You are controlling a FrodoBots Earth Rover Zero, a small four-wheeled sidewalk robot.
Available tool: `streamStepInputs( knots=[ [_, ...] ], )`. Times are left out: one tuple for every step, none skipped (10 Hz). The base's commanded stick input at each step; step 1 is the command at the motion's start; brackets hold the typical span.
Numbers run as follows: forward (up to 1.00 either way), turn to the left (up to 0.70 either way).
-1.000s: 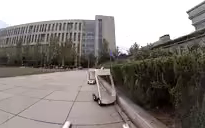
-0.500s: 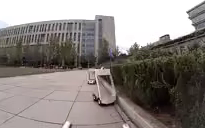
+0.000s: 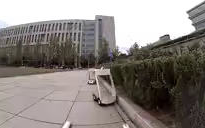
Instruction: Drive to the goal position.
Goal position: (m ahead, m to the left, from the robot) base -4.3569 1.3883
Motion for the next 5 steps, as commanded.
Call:
streamStepInputs(
  knots=[
    [0.06, 0.0],
    [0.06, 0.0],
    [0.06, 0.0],
    [0.06, 0.0],
    [0.06, 0.0]
  ],
)
